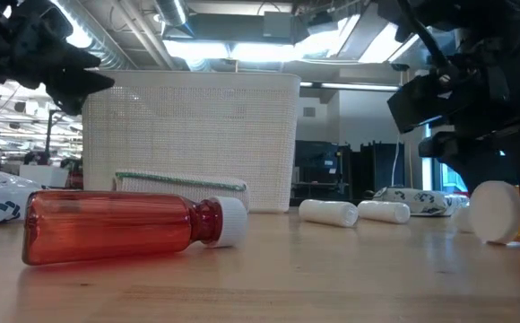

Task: Pick & place medical supplies in basket/bin
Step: Put the orange medicine bottle into the white bin

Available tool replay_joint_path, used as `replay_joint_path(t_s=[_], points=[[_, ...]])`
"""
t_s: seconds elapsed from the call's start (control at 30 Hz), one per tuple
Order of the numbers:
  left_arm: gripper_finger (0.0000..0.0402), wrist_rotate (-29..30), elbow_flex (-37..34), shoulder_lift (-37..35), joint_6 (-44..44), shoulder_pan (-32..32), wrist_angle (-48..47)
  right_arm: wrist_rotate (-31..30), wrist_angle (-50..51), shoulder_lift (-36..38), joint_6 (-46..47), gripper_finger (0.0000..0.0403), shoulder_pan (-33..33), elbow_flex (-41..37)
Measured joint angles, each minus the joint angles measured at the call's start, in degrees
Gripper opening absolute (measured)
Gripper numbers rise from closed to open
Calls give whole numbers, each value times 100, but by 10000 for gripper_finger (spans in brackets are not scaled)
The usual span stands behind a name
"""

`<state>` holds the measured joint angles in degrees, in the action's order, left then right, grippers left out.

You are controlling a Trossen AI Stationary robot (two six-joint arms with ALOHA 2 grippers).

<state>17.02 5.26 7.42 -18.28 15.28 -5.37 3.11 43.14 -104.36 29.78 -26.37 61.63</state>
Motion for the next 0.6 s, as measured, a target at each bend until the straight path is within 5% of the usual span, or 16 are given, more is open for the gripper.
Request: replay_joint_path(t_s=[0.33, 0.6], points=[[181, -3, 0, 313, 0, 1, 22, -24, -131, 0, -30, 174, 60, 369], [181, -1, -1, 350, 0, 1, 123, -762, -794, 0, -358, 174, 408, 1112]])
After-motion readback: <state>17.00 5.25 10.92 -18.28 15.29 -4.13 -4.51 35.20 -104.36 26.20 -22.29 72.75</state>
